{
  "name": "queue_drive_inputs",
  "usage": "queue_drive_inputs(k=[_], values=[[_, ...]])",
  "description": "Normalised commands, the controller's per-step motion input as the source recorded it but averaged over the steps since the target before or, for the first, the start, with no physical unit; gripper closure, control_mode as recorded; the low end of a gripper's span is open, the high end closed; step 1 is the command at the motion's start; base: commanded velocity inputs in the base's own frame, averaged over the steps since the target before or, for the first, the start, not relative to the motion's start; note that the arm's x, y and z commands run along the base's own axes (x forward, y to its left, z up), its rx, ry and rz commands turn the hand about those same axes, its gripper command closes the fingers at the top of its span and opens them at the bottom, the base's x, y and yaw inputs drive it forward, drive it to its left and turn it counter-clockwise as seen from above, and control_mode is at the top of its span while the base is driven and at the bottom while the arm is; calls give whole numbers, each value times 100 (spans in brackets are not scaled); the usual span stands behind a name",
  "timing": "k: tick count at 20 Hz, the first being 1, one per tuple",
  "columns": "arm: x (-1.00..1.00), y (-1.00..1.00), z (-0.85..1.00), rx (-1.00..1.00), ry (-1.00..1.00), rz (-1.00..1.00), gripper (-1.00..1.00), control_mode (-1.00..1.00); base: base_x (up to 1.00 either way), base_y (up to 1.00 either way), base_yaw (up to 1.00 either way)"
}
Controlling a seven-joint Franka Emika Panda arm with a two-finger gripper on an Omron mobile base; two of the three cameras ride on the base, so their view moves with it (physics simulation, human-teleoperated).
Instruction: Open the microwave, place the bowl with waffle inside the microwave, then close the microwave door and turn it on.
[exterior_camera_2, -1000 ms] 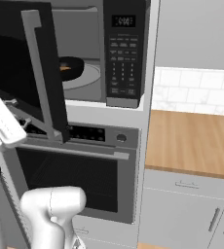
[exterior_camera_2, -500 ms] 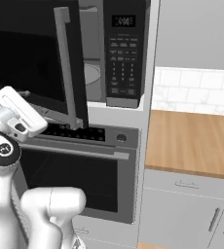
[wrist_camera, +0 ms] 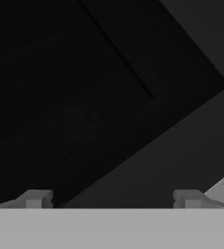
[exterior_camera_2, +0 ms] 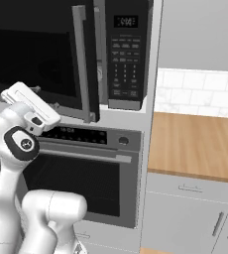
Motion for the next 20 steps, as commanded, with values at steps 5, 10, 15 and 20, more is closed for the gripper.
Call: queue_drive_inputs(k=[5,10,15,20], values=[[19,-5,24,0,9,0,-100,-100,0,0,0],[4,-6,8,-6,9,0,-100,-100,0,0,0],[0,-17,0,-3,6,2,-100,-100,0,0,0],[10,-19,5,-1,6,4,-100,-100,0,0,0]])
